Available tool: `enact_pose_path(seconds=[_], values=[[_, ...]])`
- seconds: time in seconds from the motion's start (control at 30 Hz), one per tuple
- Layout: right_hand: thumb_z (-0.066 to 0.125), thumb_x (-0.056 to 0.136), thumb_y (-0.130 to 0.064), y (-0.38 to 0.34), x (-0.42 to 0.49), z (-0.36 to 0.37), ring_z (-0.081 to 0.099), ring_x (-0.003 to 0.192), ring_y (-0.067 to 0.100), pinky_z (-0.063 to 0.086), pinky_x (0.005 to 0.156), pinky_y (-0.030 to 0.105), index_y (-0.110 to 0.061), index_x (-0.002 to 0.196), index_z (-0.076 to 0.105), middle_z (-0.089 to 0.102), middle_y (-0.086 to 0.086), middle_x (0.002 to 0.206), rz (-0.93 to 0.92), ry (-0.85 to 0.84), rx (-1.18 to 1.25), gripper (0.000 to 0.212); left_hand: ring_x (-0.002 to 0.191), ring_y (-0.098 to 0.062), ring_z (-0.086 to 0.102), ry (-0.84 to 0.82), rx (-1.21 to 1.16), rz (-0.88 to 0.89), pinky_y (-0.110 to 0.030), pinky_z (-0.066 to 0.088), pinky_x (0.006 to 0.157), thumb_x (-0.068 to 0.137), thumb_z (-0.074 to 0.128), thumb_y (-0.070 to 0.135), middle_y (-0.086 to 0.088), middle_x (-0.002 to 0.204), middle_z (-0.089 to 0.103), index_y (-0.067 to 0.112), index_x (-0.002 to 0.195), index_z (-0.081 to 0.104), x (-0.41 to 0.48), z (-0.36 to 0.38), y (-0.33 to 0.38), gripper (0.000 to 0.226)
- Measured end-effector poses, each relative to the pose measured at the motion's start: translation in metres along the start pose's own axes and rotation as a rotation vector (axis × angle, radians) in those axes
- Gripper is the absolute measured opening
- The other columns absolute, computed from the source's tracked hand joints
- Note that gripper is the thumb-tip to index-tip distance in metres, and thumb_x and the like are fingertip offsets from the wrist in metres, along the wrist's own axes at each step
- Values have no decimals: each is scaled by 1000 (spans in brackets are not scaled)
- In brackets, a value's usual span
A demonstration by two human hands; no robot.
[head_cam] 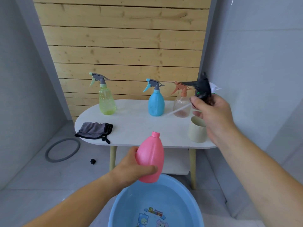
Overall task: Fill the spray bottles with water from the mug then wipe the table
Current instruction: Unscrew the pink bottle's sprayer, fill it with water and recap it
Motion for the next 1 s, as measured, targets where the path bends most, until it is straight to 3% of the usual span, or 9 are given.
enact_pose_path(seconds=[0.07, 0.2, 0.4, 0.53, 0.67, 0.8, 0.9, 1.0], values=[[76, 83, -22, 11, 10, -1, 63, 69, 11, 50, 67, 31, -18, 92, 66, 68, -4, 81, 36, 47, -8, 14, 101, -16, 64, 69, -22, -22, -18, 55, 63, 76, 90, 20, 0, 119, 59, 20, 138, 40, 3, -7, -5, 79], [73, 87, -16, 73, 13, 24, 62, 64, 11, 57, 62, 26, -5, 105, 64, 70, 7, 86, 202, 4, -66, 24, 106, -18, 65, 89, -23, -5, -32, 60, 82, 63, 92, 30, 3, 120, 58, 23, 138, 42, 10, -15, -15, 90], [66, 93, -13, 144, 16, 52, 69, 68, 22, 60, 83, 38, -5, 96, 61, 70, 11, 90, 446, -70, -29, 10, 104, -15, 67, 82, 81, 58, -34, 63, 84, 45, 85, 54, 7, 119, 60, 32, 132, 42, 16, -15, -19, 100], [67, 92, -11, 164, 24, 60, 73, 69, 26, 60, 84, 40, -2, 92, 64, 71, 13, 90, 504, -86, -53, 9, 105, -13, 65, 62, 101, 72, -34, 63, 85, 50, 89, 49, 10, 119, 59, 34, 131, 41, 19, -12, -23, 96], [72, 88, -12, 174, 27, 60, 71, 60, 28, 62, 75, 40, -1, 82, 64, 69, 14, 76, 537, -44, -145, 14, 105, -12, 65, 62, 109, 71, -32, 62, 83, 62, 92, 38, 11, 119, 58, 37, 129, 40, 22, -13, -28, 85], [75, 86, -15, 177, 25, 60, 63, 48, 31, 58, 48, 35, 3, 78, 59, 62, 18, 69, 570, -64, -252, 25, 105, -12, 65, 66, 106, 78, -31, 62, 83, 60, 92, 38, 12, 119, 58, 40, 126, 40, 25, -15, -30, 84], [71, 88, -23, 174, 24, 61, 60, 44, 28, 52, 45, 30, 0, 79, 57, 64, 18, 68, 530, -115, -393, 29, 105, -10, 64, 65, 115, 84, -31, 62, 84, 64, 93, 35, 12, 119, 58, 39, 127, 40, 25, -15, -30, 83], [66, 91, -28, 168, 21, 60, 61, 41, 25, 54, 46, 32, -4, 76, 55, 66, 18, 69, 458, -150, -520, 30, 104, -10, 65, 59, 117, 85, -31, 63, 83, 54, 91, 45, 13, 119, 58, 41, 125, 41, 26, -13, -29, 87]])
Point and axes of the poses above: each hand's wrist, its own x-axis towards the middle knuckle, its own z-axis out of the palm, y = z × x, the point moved 5 cm from there along x, towards the middle knuckle
